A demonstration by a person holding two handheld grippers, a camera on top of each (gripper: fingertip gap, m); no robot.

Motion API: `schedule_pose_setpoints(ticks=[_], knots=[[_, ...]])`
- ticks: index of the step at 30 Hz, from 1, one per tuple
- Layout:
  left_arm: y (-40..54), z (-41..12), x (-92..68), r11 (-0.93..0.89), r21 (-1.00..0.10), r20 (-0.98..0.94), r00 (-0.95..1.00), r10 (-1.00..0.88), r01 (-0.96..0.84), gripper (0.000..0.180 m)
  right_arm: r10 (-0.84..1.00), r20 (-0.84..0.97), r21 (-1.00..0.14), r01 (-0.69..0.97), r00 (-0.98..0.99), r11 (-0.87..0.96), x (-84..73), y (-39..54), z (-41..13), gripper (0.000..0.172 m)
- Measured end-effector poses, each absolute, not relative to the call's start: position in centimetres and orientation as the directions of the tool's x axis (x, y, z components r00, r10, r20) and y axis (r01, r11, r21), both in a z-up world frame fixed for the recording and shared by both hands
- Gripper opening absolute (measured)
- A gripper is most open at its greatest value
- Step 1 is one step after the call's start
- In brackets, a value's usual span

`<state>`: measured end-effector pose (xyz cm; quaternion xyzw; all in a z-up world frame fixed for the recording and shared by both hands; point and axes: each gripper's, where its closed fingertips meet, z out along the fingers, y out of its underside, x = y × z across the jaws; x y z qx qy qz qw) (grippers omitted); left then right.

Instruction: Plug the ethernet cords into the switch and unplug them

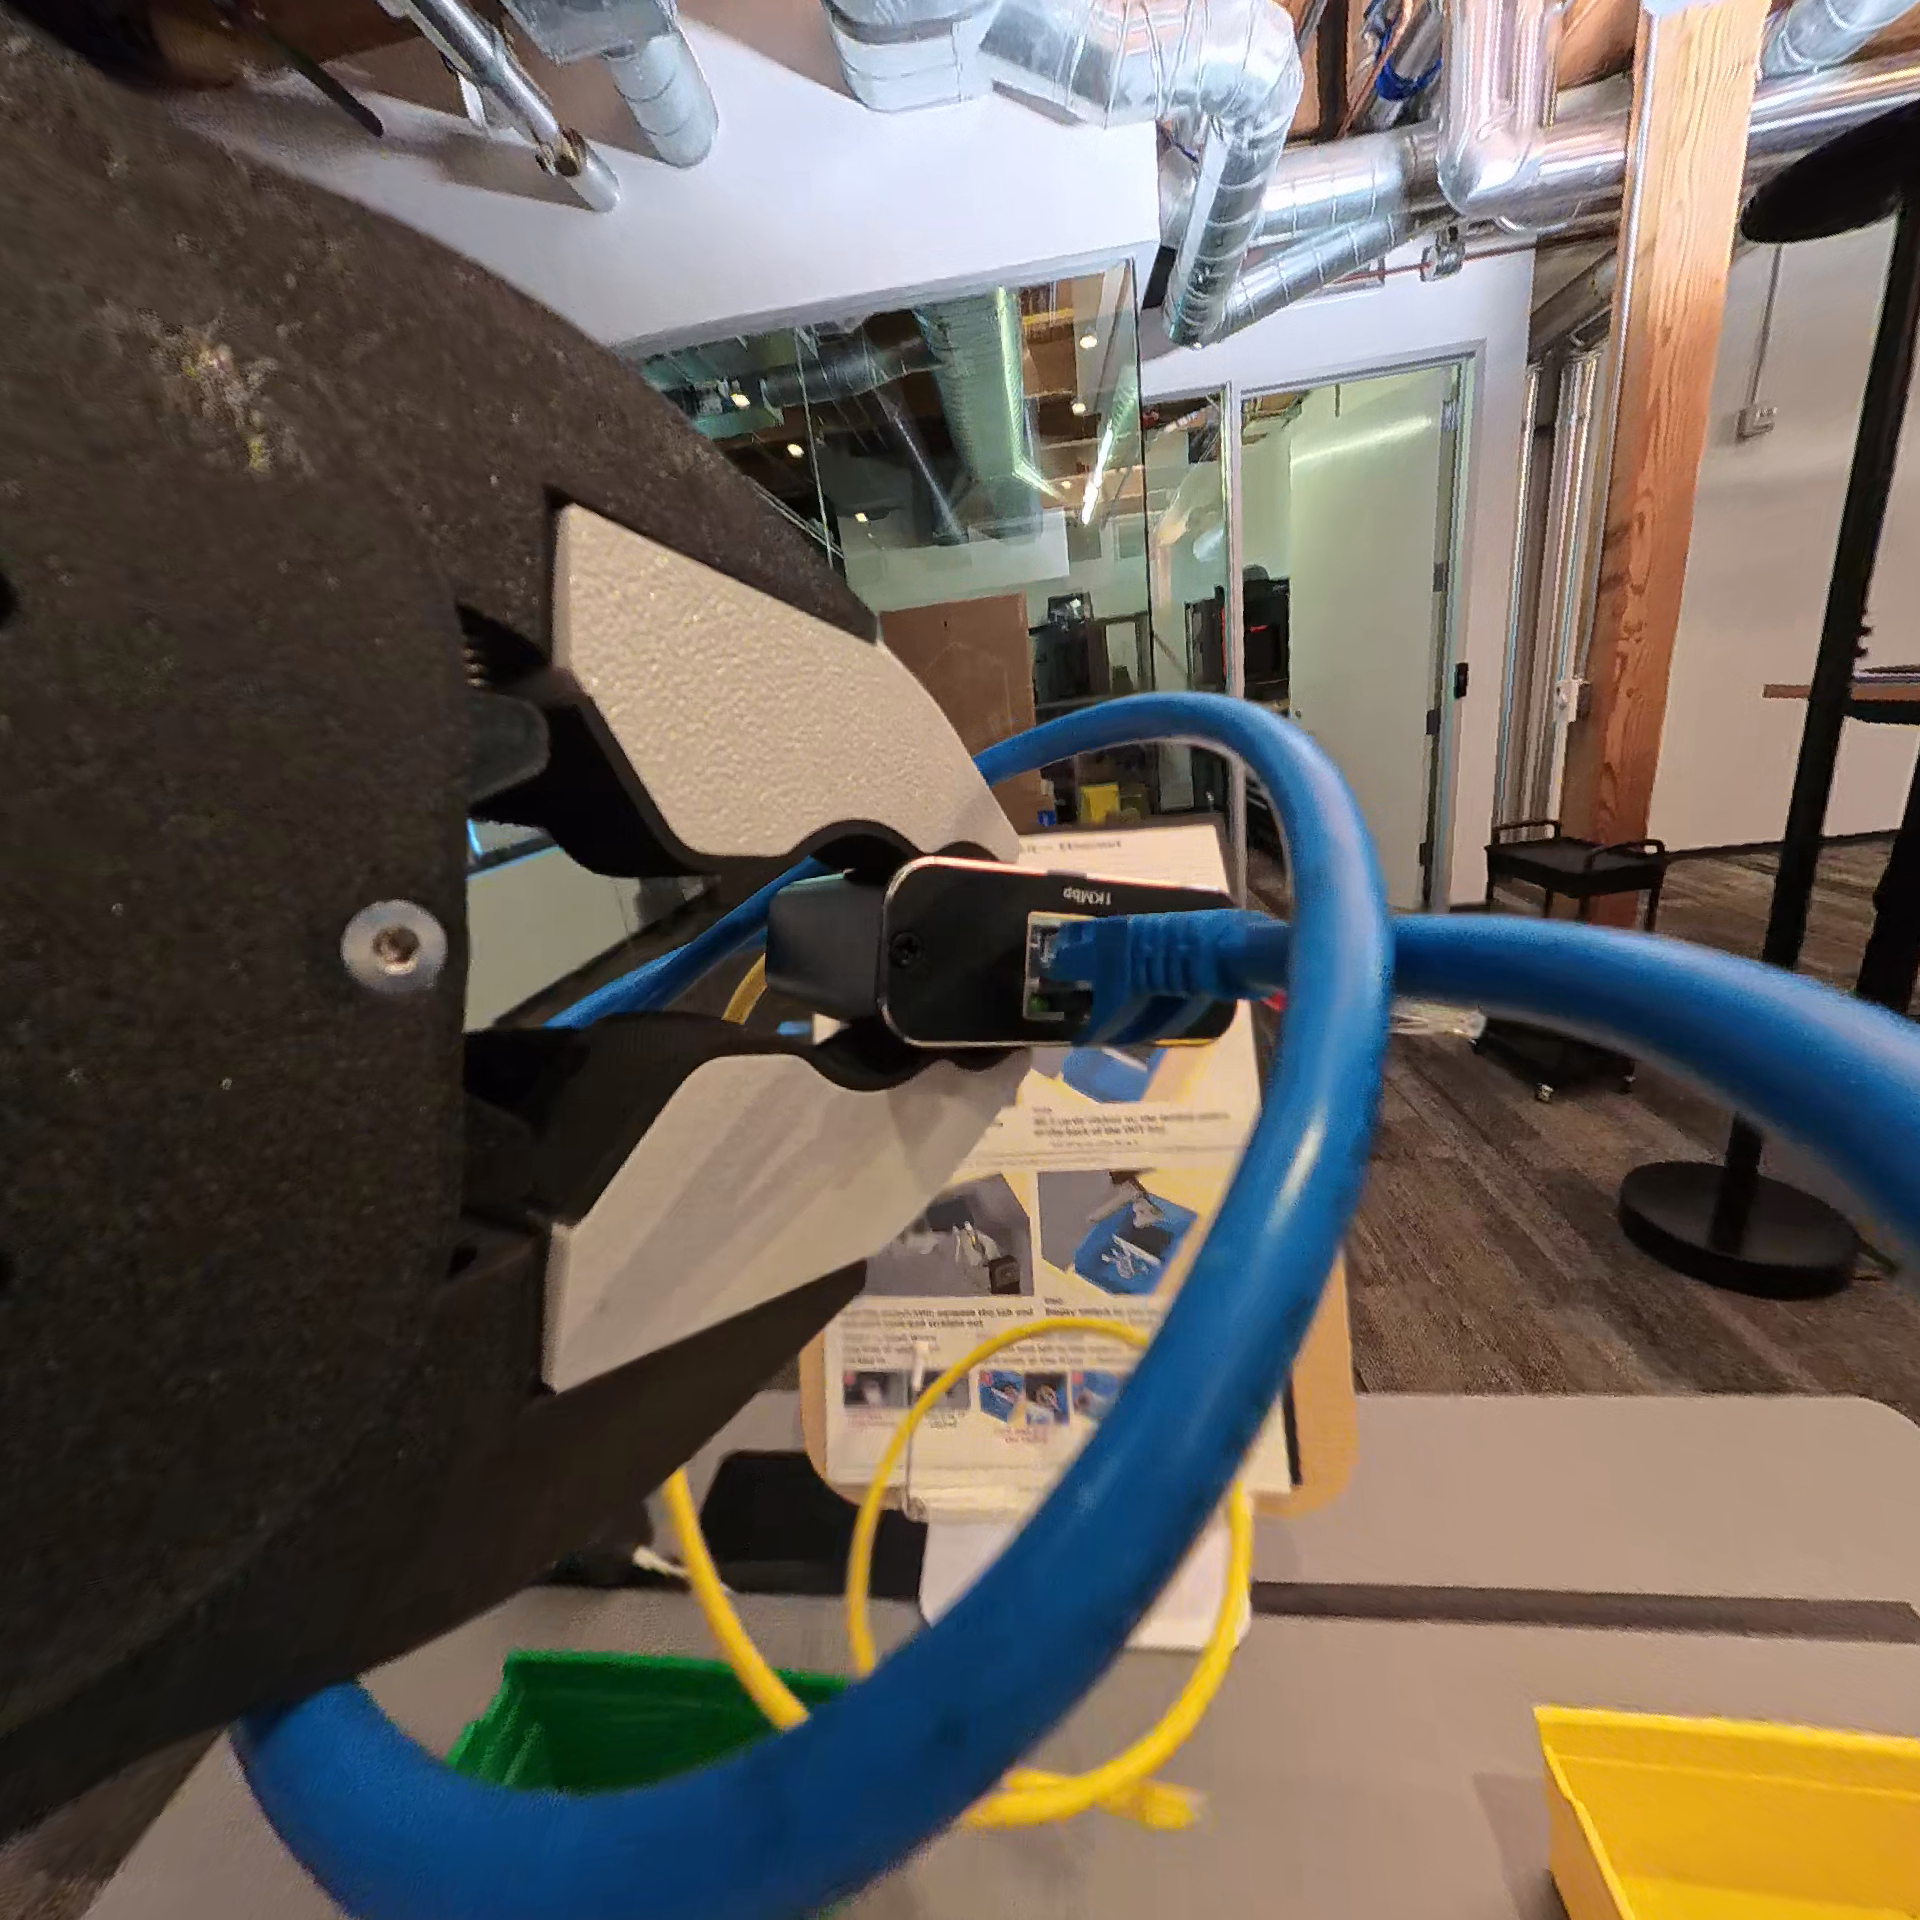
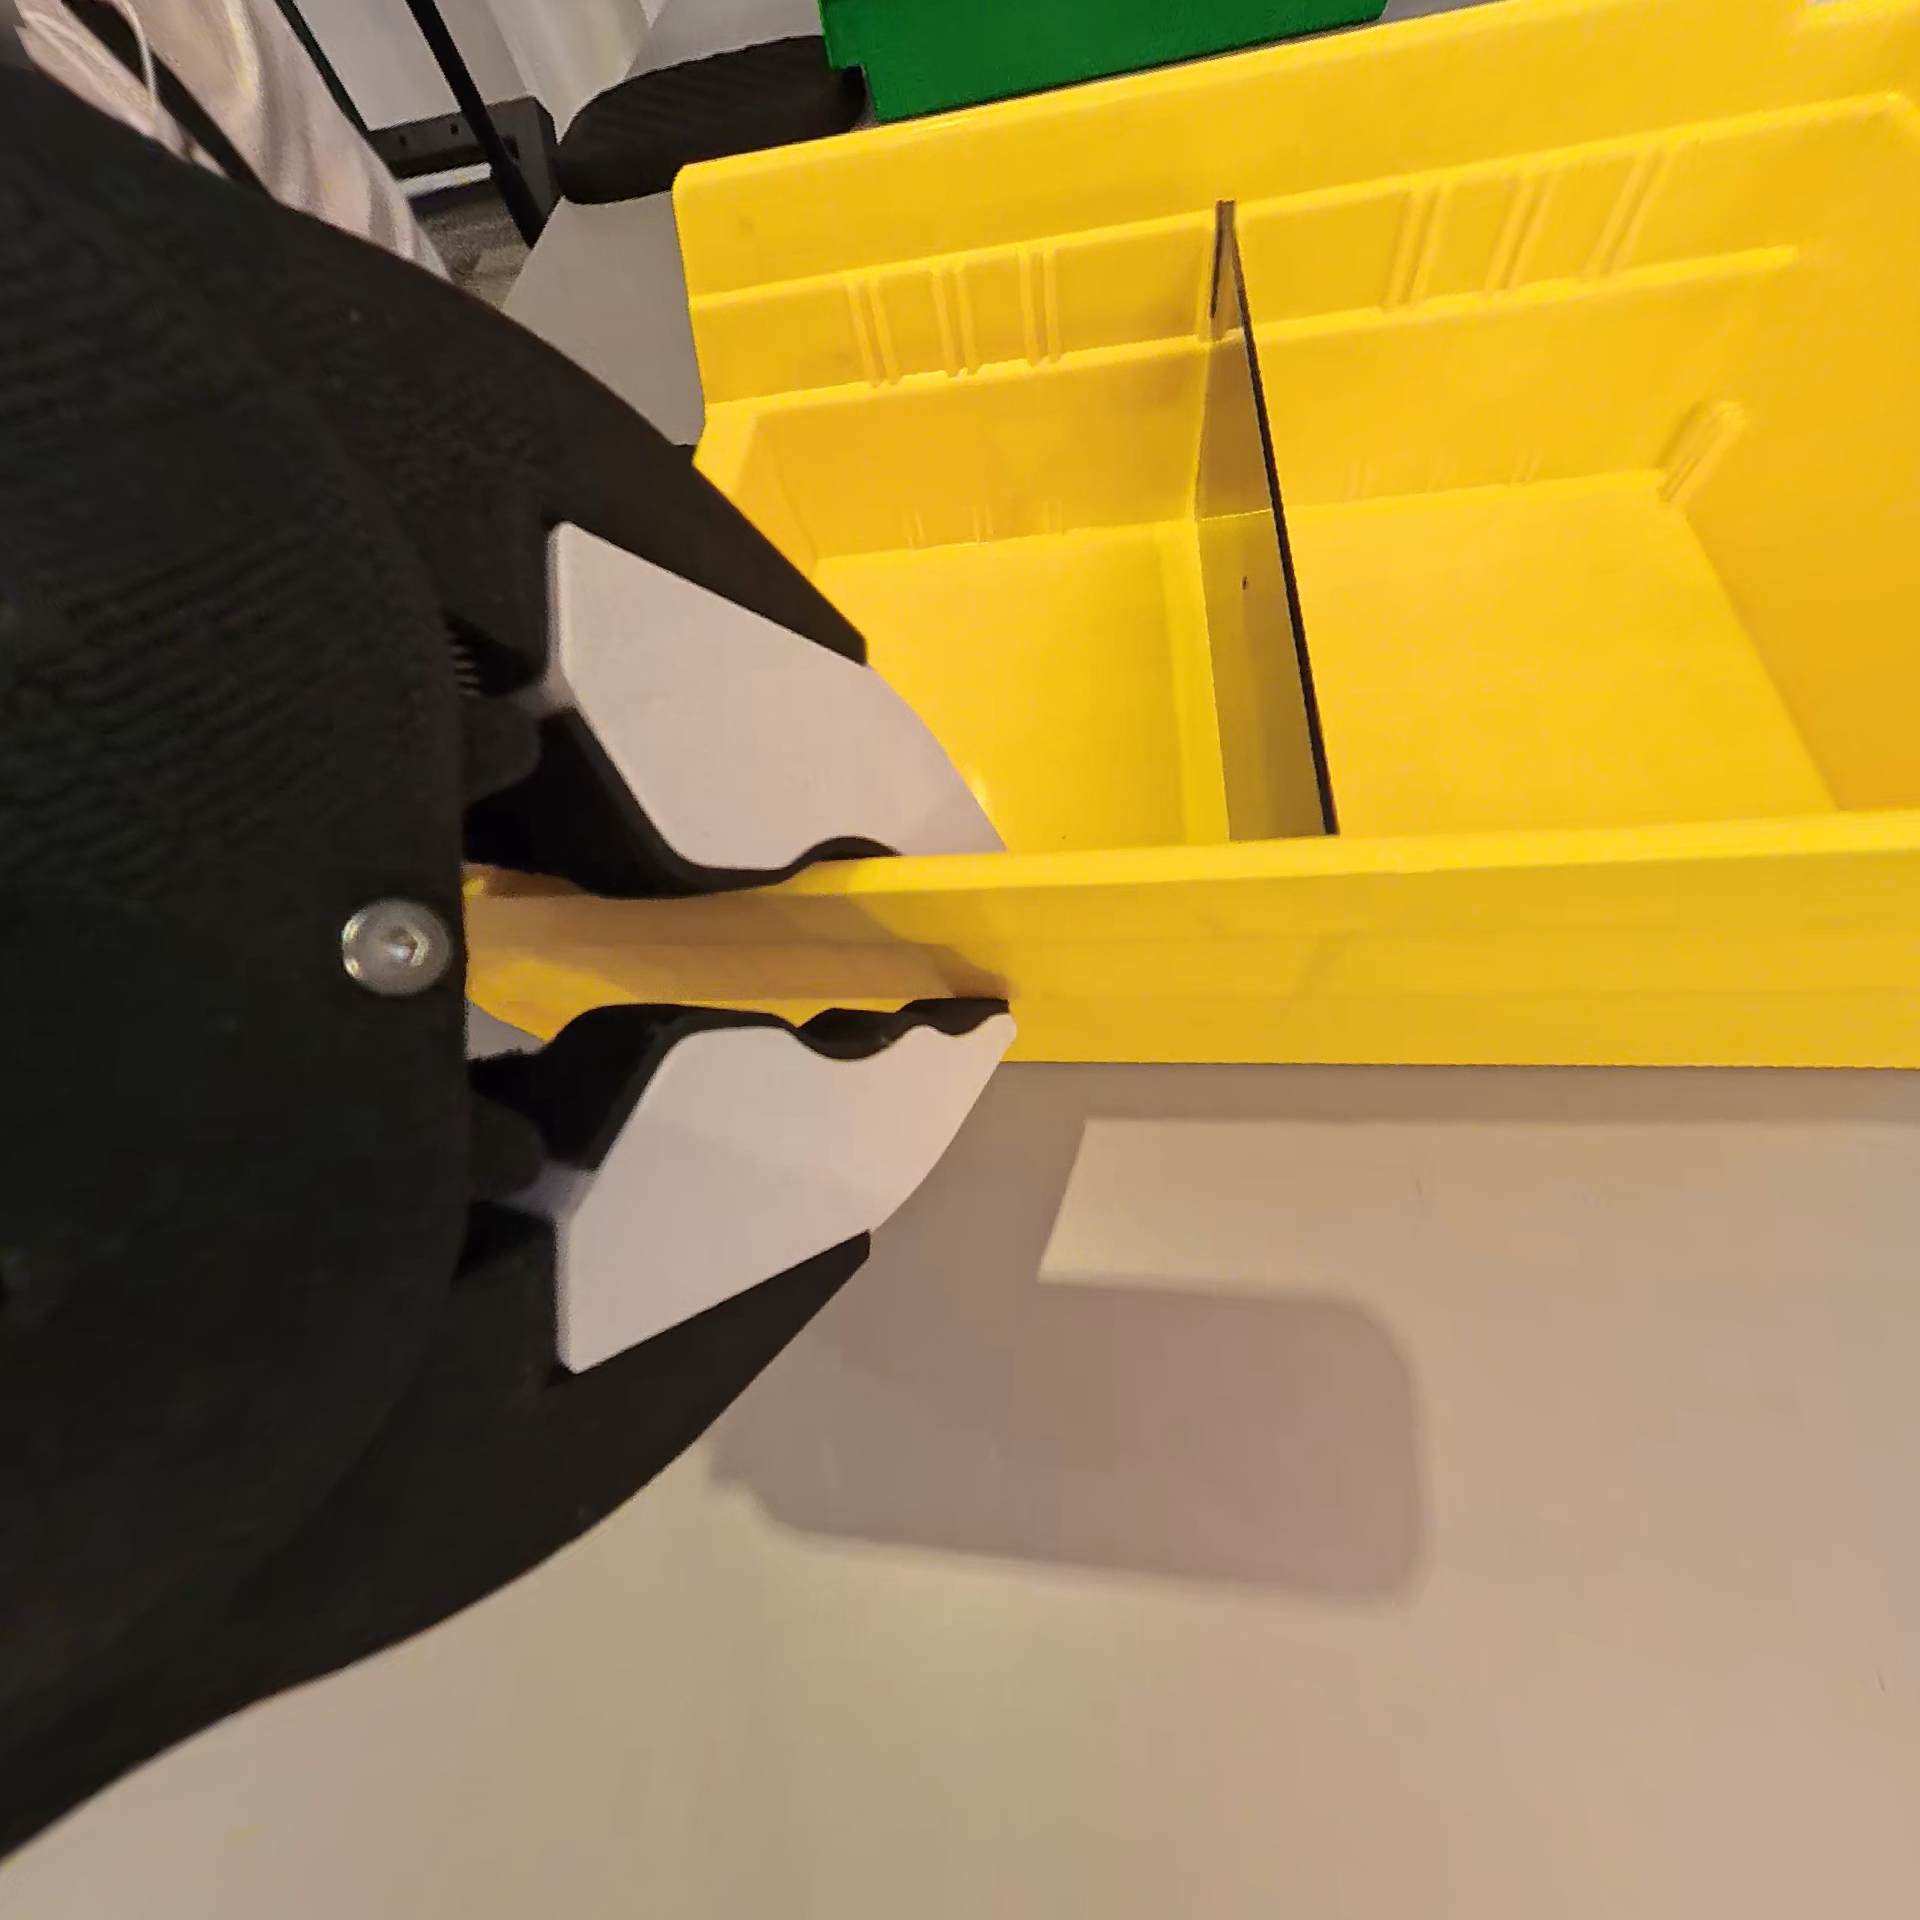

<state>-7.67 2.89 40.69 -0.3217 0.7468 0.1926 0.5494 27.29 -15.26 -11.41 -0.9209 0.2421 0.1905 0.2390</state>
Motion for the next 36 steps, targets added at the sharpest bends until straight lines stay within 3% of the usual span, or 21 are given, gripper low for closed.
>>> schedule_pose_setpoints(ticks=[7,12,16,18,21,24,29,34,36], knots=[[2.7,31.0,-5.9,0.753,-0.163,-0.884,-0.244,-0.399,-0.638,0.027,-0.362,-0.465,-0.344,-0.542,0.808,-0.767,27.6,-15.6,-11.5,0.019],[2.2,22.3,-4.5,0.743,-0.307,-0.795,-0.268,-0.544,-0.595,0.026,-0.366,-0.481,-0.366,-0.562,0.796,-0.742,27.9,-15.5,-10.7,0.023],[1.5,16.9,-3.8,0.728,-0.39,-0.744,-0.274,-0.61,-0.563,0.026,-0.376,-0.394,-0.481,-0.536,0.839,-0.693,29.2,-15.6,-8.0,0.022],[1.2,14.1,-3.8,0.715,-0.406,-0.711,-0.294,-0.638,-0.568,0.026,-0.334,-0.321,-0.595,-0.463,0.886,-0.657,29.4,-14.7,-5.0,0.022],[0.4,10.5,-3.9,0.691,-0.447,-0.657,-0.316,-0.685,-0.568,0.026,-0.109,-0.151,-0.821,-0.186,0.982,-0.539,26.6,-11.2,1.5,0.022],[0.0,7.7,-3.9,0.596,-0.555,-0.556,-0.275,-0.785,-0.58,0.026,0.235,0.097,-0.959,0.154,0.967,-0.236,18.5,-7.3,8.2,0.028],[-0.6,4.3,-4.4,0.371,-0.763,-0.292,-0.229,-0.929,-0.53,0.026,0.692,0.286,-0.941,0.333,0.663,0.07,1.8,-4.5,10.7,0.042],[-0.9,2.4,-5.7,0.244,-0.842,-0.113,-0.286,-0.952,-0.481,0.026,0.825,0.268,-0.888,0.46,0.497,0.011,-5.4,-1.6,5.7,0.042],[-0.3,1.9,-6.1,0.228,-0.836,-0.095,-0.278,-0.956,-0.499,0.026,0.851,0.213,-0.897,0.441,0.481,-0.025,-6.2,-1.0,4.7,0.042]])
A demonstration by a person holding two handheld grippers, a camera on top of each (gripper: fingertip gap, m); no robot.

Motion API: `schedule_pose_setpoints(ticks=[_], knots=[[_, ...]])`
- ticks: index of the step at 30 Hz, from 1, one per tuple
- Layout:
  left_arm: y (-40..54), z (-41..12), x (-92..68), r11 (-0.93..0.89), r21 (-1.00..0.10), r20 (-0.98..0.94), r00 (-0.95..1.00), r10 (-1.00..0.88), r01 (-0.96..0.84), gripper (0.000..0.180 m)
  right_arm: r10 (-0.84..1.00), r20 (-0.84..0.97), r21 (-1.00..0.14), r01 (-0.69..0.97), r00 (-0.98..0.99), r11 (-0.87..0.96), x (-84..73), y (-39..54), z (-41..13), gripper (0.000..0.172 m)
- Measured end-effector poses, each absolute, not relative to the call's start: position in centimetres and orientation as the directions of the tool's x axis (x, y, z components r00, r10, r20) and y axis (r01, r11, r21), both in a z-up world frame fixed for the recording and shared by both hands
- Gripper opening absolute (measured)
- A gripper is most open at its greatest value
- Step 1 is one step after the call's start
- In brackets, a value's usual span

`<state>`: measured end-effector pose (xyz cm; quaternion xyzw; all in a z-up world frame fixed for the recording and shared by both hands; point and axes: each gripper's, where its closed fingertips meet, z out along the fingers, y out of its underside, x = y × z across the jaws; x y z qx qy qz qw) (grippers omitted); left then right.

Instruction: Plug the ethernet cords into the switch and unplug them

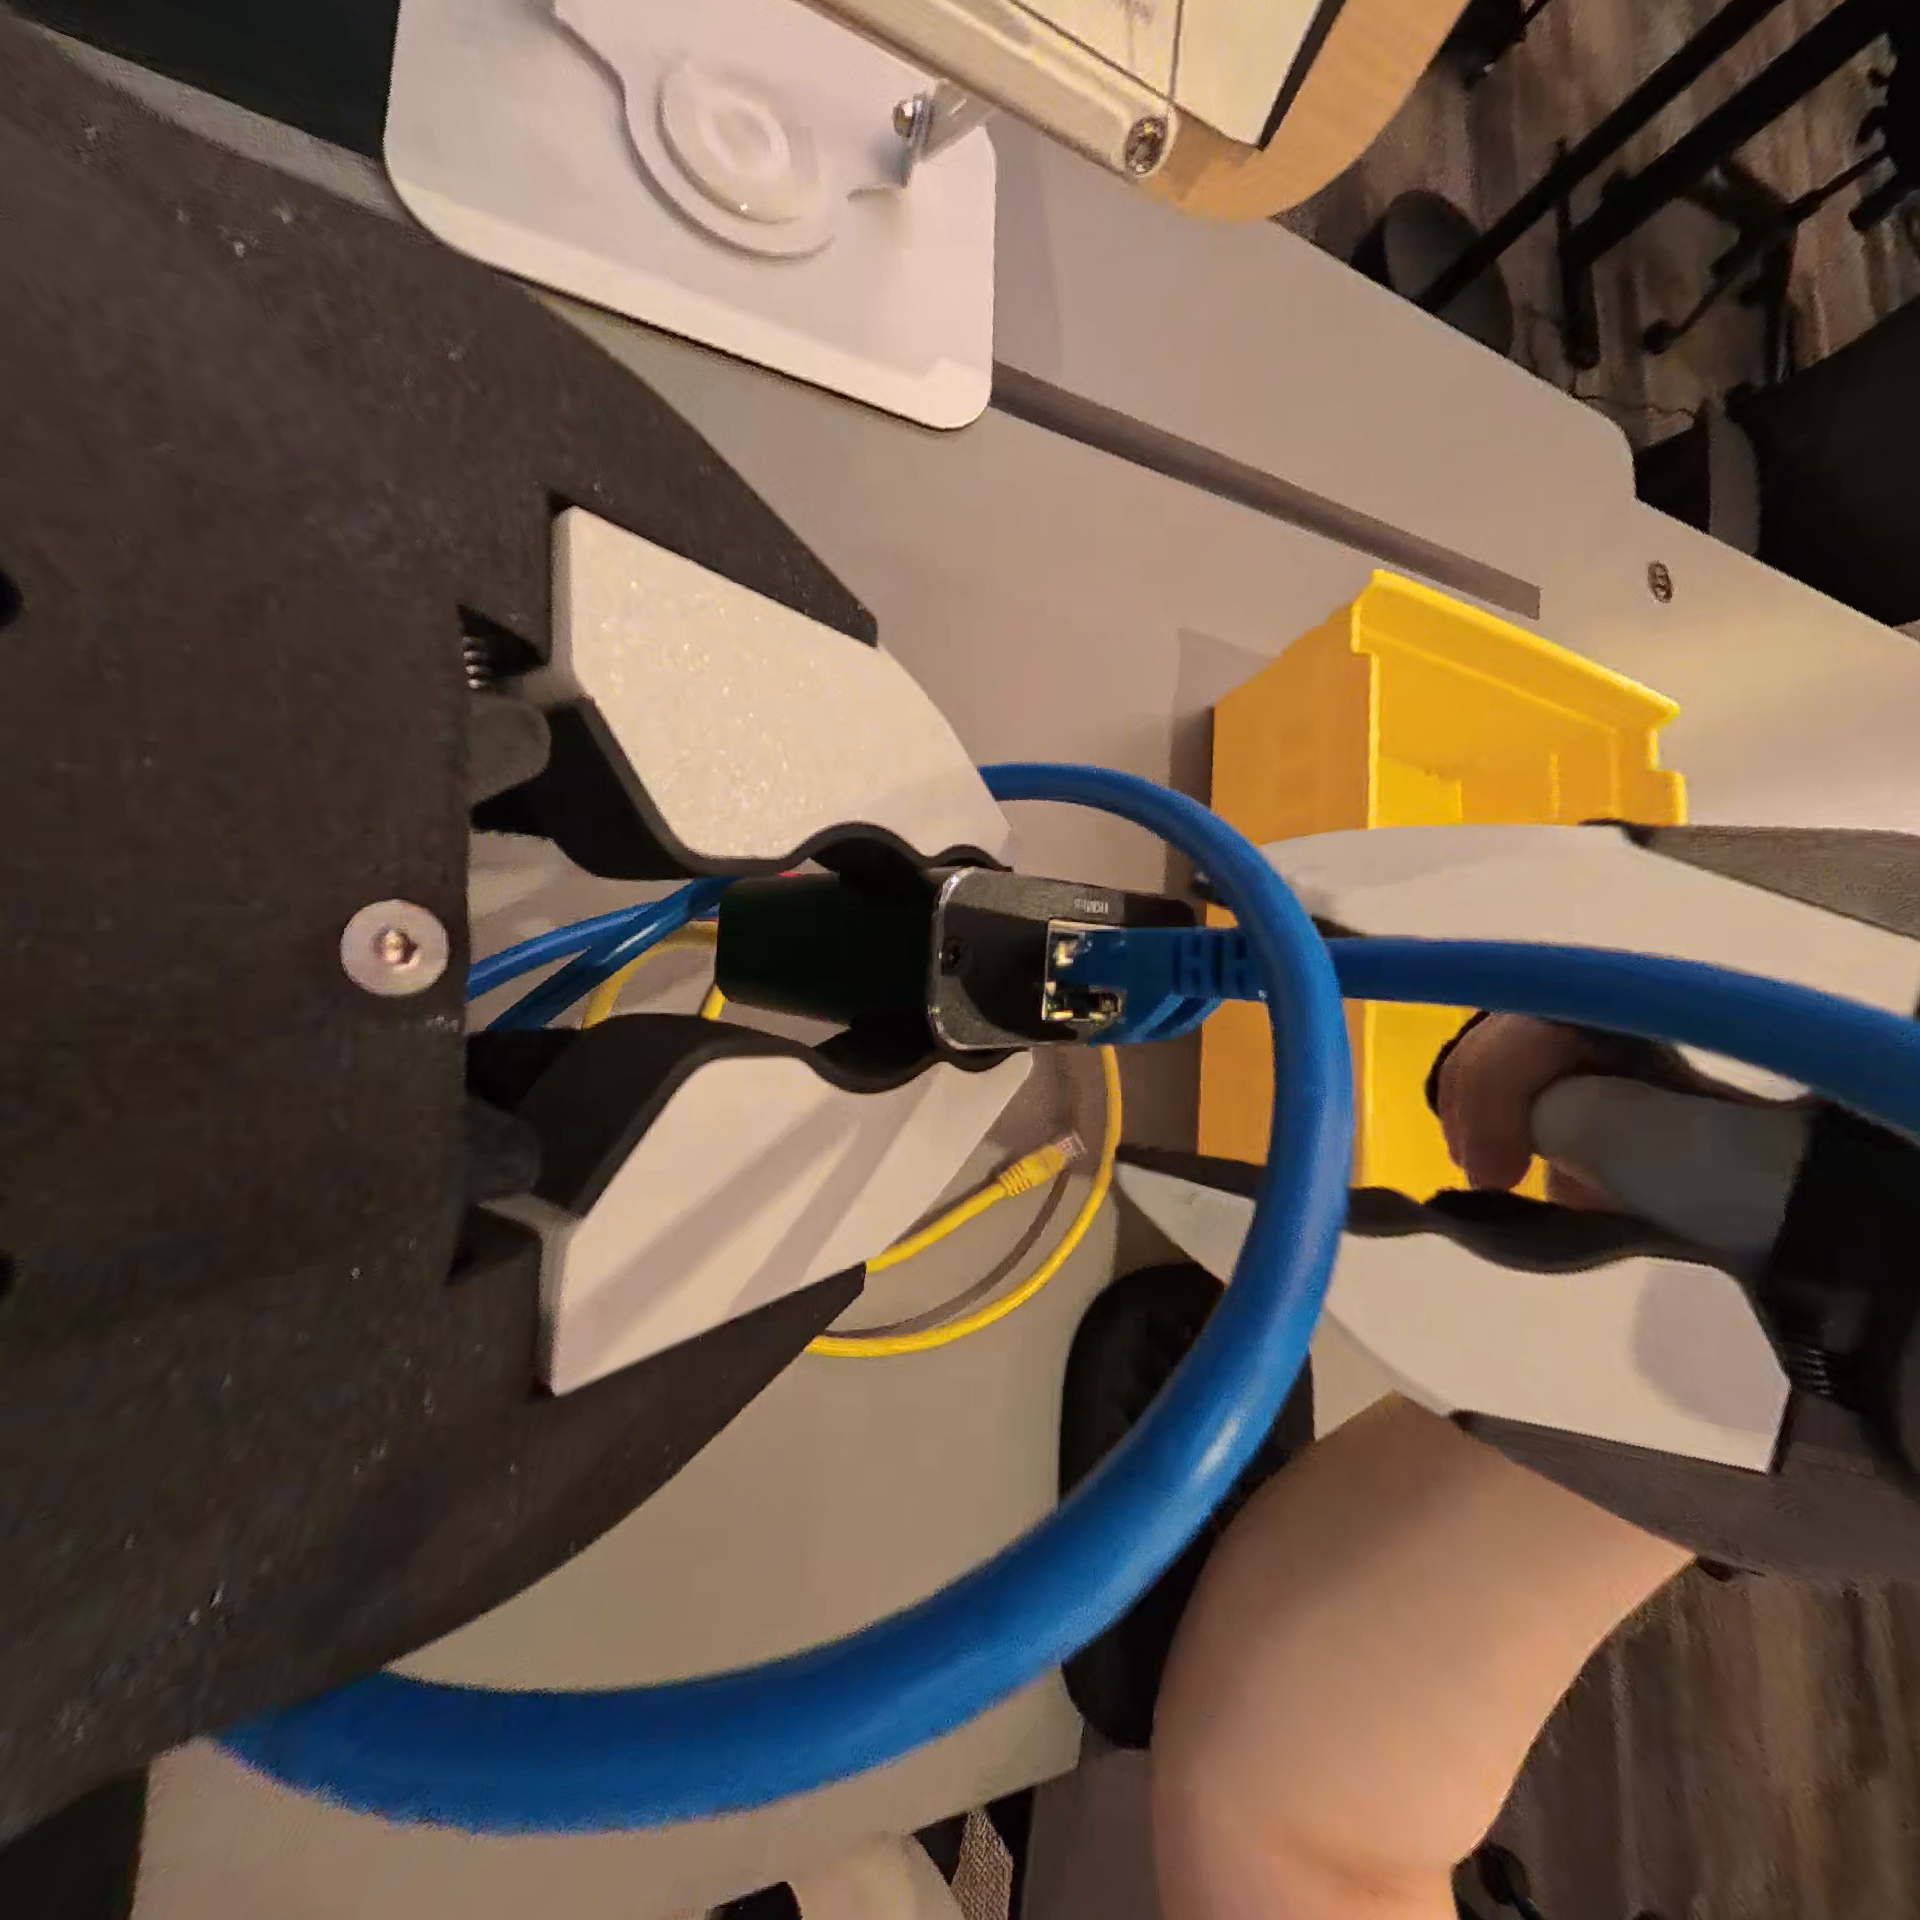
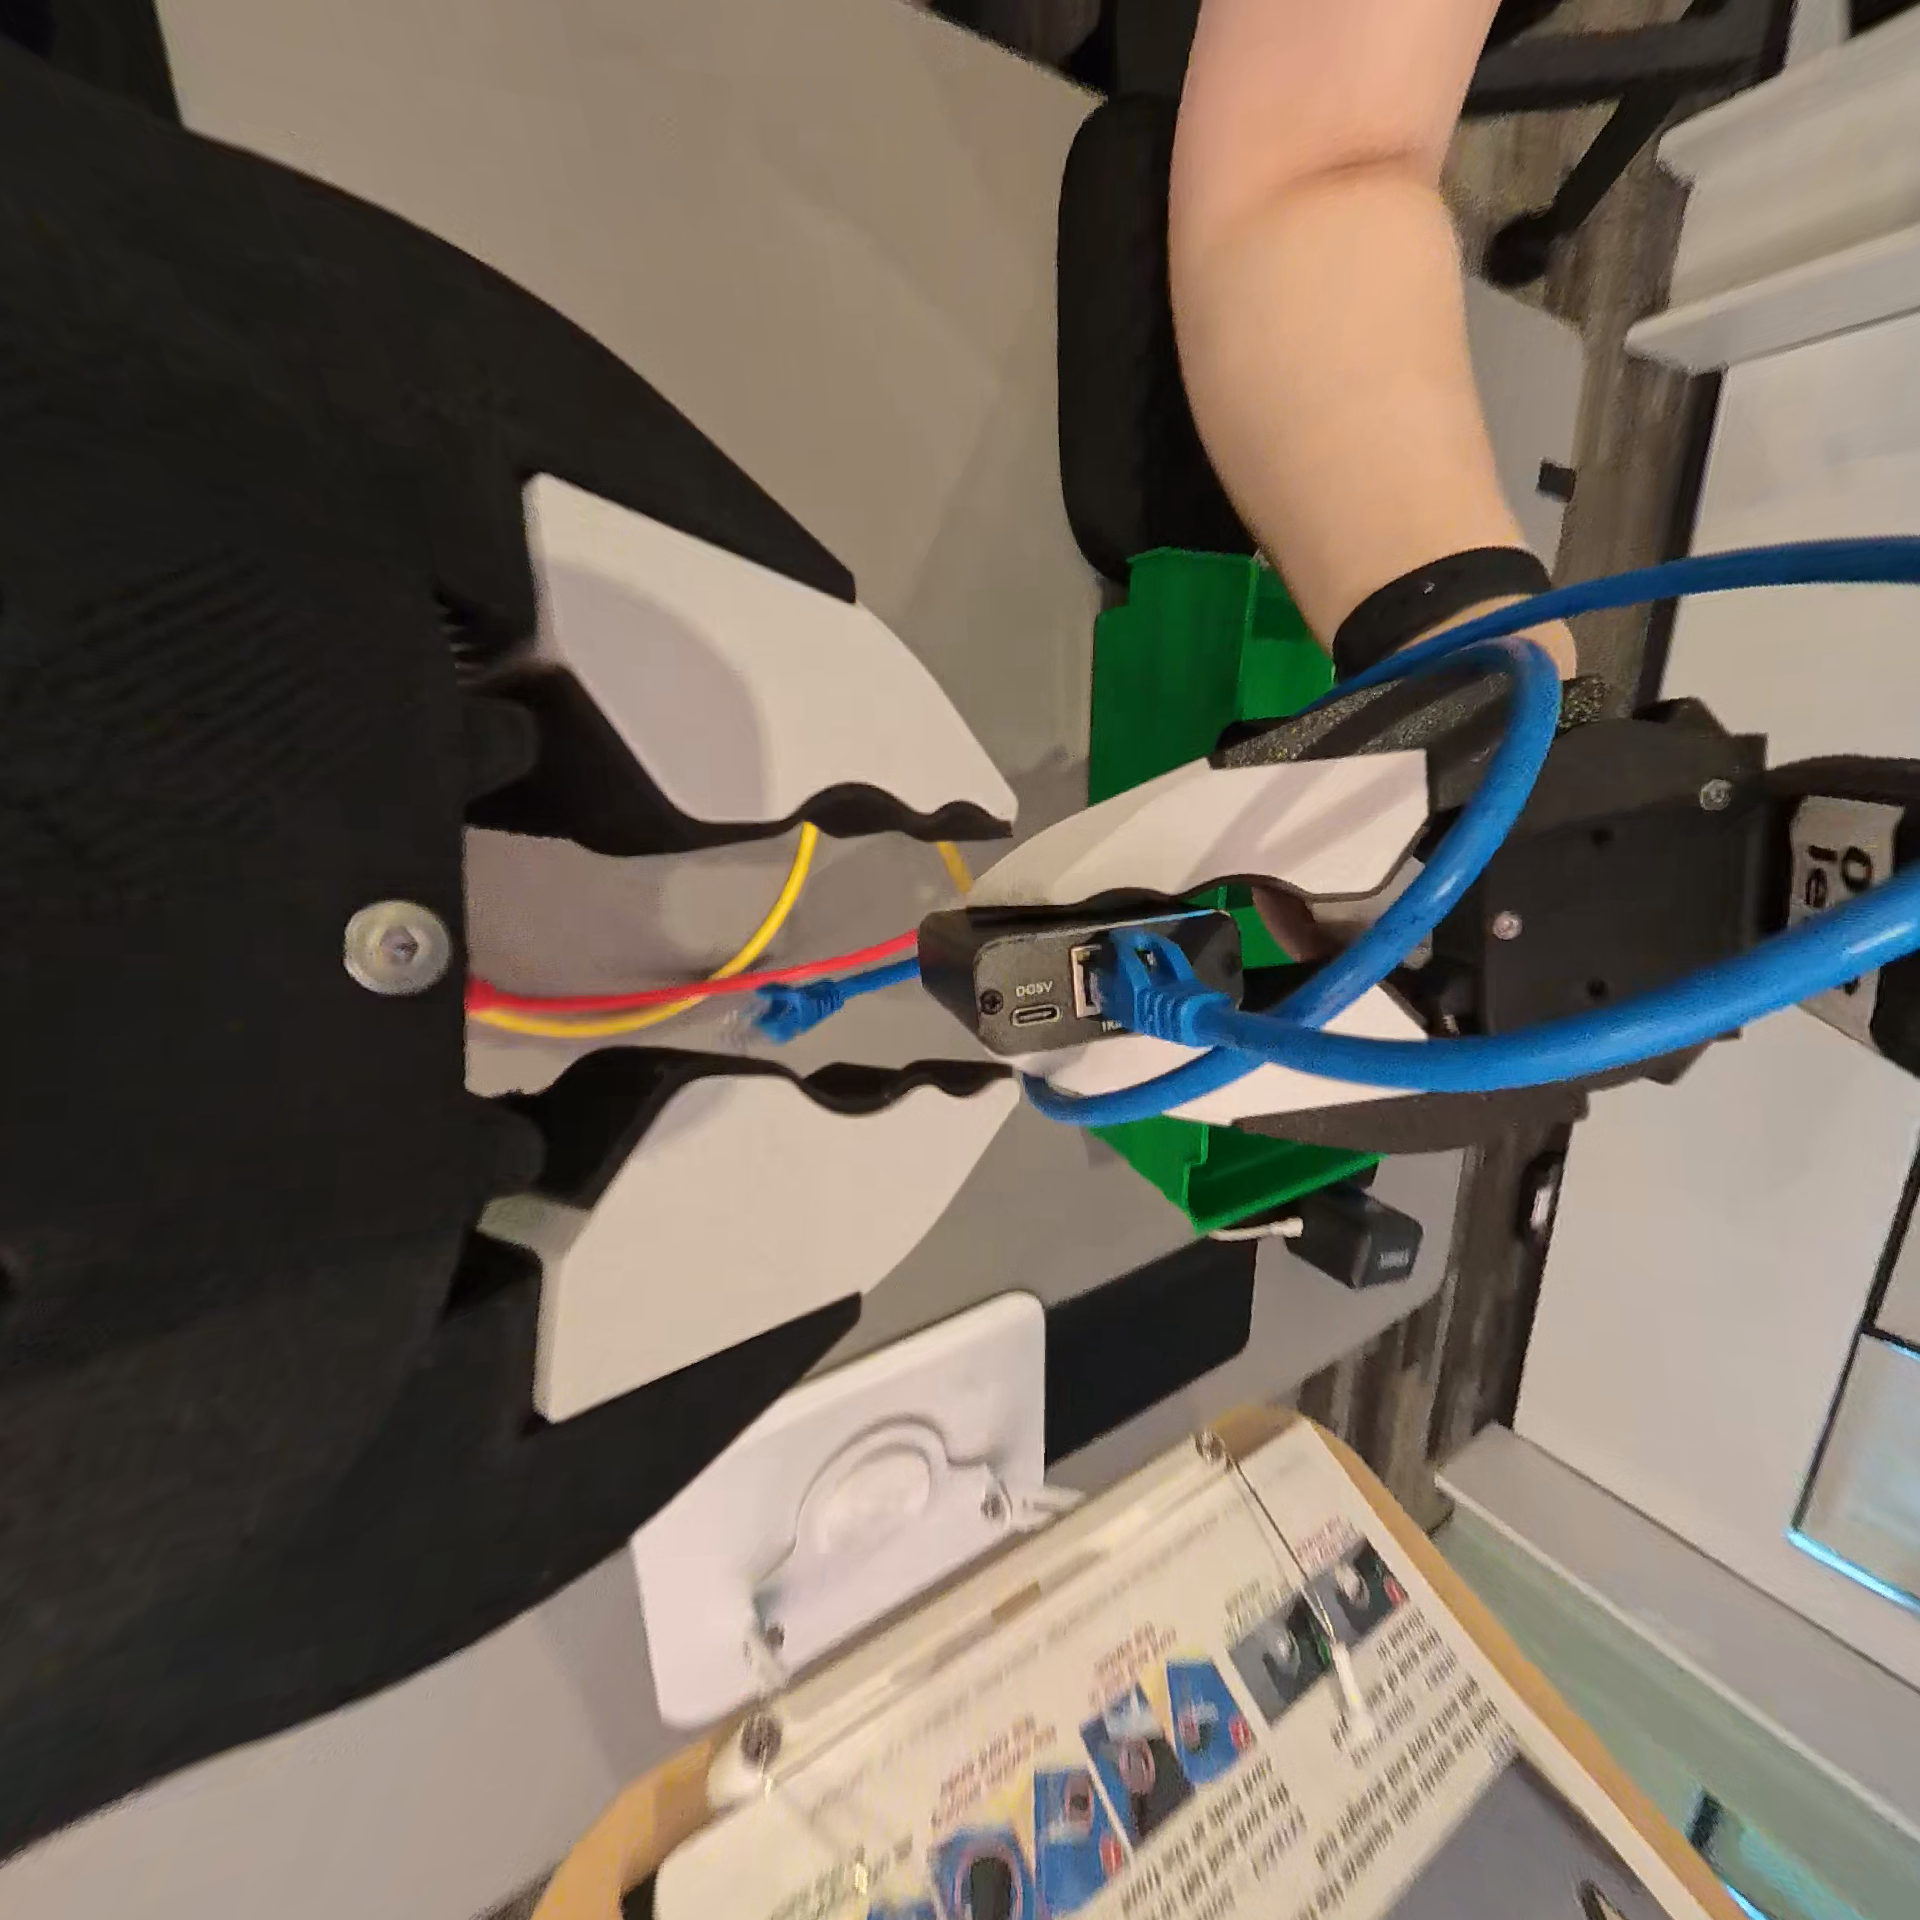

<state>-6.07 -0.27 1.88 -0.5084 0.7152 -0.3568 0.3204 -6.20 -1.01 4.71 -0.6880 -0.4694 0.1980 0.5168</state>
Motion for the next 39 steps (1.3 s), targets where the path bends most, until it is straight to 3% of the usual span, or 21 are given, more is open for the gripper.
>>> schedule_pose_setpoints(ticks=[4,13,22,25,28,29,34,37,39], knots=[[-1.3,1.7,-6.5,0.207,-0.86,-0.034,-0.351,-0.936,-0.467,0.026,0.883,0.111,-0.933,0.353,0.456,-0.065,-7.1,-0.7,4.7,0.038],[-2.6,0.2,-6.4,0.159,-0.835,0.076,-0.397,-0.914,-0.526,0.026,0.915,-0.019,-0.906,0.381,0.403,-0.187,-7.3,-1.6,2.1,0.027],[0.8,2.1,-7.7,-0.007,-0.879,0.164,-0.287,-0.944,-0.477,0.029,0.859,-0.252,-0.91,0.193,0.446,-0.367,-7.6,0.9,2.3,0.025],[1.1,1.0,-8.9,-0.117,-0.843,0.308,-0.293,-0.905,-0.525,0.038,0.839,-0.259,-0.912,0.165,0.478,-0.376,-7.6,1.6,2.6,0.025],[0.8,-0.7,-9.0,-0.135,-0.793,0.38,-0.309,-0.872,-0.594,0.035,0.842,-0.233,-0.915,0.183,0.487,-0.359,-7.5,1.5,2.6,0.025],[0.8,-1.0,-8.8,-0.123,-0.792,0.37,-0.31,-0.876,-0.598,0.027,0.843,-0.237,-0.913,0.186,0.483,-0.364,-7.4,1.4,2.6,0.025],[-0.1,-1.7,-8.7,0.028,-0.789,0.248,-0.359,-0.9,-0.614,0.025,0.868,-0.208,-0.902,0.256,0.452,-0.349,-7.4,0.2,1.8,0.026],[-0.6,-1.4,-8.4,0.068,-0.792,0.2,-0.363,-0.91,-0.607,0.025,0.862,-0.159,-0.893,0.303,0.481,-0.334,-7.7,0.3,1.5,0.039],[-0.7,-1.4,-8.2,0.074,-0.787,0.19,-0.355,-0.915,-0.613,0.025,0.866,-0.143,-0.875,0.347,0.479,-0.337,-7.9,0.2,0.9,0.03]])
